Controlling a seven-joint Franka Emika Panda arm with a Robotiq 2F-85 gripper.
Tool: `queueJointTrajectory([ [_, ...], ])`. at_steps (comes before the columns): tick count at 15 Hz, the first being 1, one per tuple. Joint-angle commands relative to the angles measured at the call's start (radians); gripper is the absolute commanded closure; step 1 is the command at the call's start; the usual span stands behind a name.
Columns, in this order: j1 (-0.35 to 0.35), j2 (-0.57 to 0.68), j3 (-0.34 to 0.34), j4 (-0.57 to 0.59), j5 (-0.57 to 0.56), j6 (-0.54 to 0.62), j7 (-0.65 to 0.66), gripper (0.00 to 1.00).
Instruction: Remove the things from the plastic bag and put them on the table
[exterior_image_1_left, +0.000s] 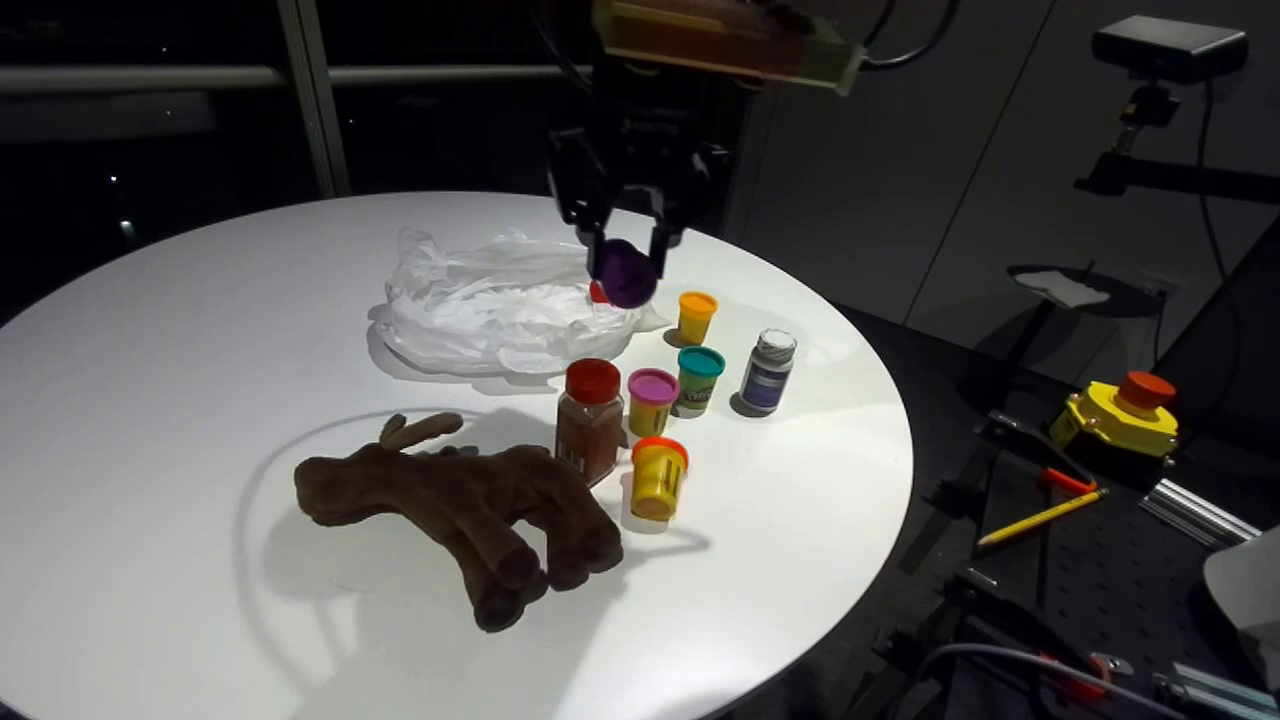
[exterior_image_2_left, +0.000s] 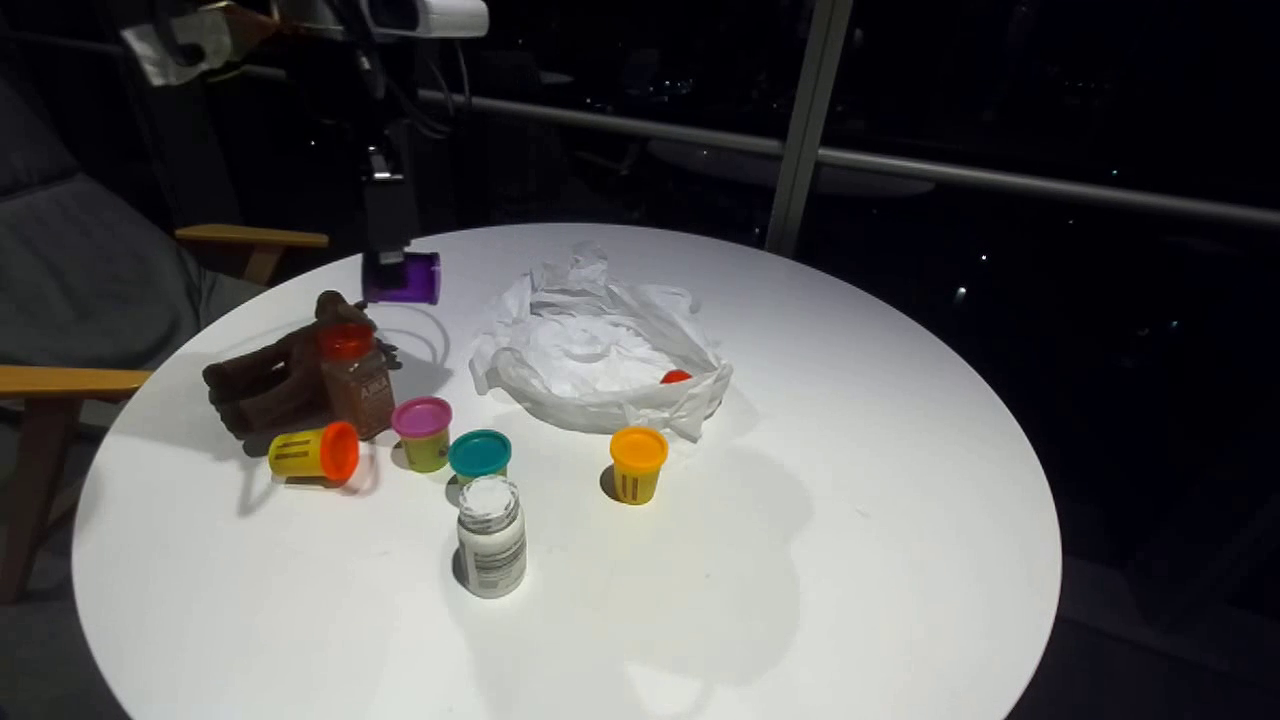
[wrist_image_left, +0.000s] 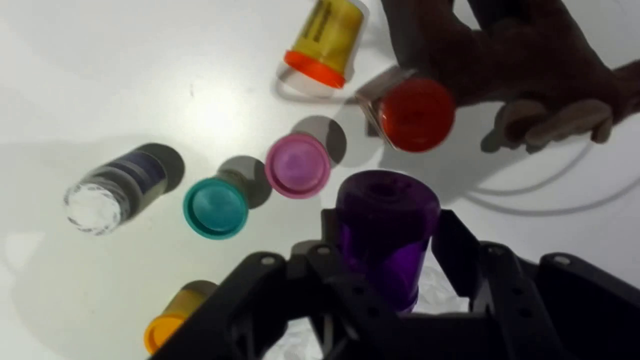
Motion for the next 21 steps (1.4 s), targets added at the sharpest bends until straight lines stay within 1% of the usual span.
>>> queueJointTrajectory([
  [1, -0.016, -0.18, 0.03, -0.215, -0.014, -0.039, -0.001, 0.79],
  [2, -0.02, -0.201, 0.04, -0.249, -0.01, -0.053, -0.014, 0.79],
  [4, -0.026, -0.213, 0.057, -0.291, 0.014, -0.058, -0.092, 0.79],
  [6, -0.037, -0.189, 0.059, -0.303, -0.011, -0.032, -0.174, 0.79],
  [8, -0.044, -0.142, 0.057, -0.296, -0.062, -0.014, -0.211, 0.79],
  [9, -0.04, -0.121, 0.064, -0.298, -0.082, -0.004, -0.206, 0.79],
  [11, -0.04, -0.053, 0.057, -0.284, -0.177, 0.032, -0.172, 0.79],
  [14, -0.021, 0.049, 0.042, -0.265, -0.255, 0.119, -0.182, 0.79],
  [17, 0.021, 0.125, -0.001, -0.237, -0.379, 0.176, -0.139, 0.79],
  [21, 0.081, 0.18, -0.063, -0.207, -0.487, 0.214, -0.086, 0.79],
])
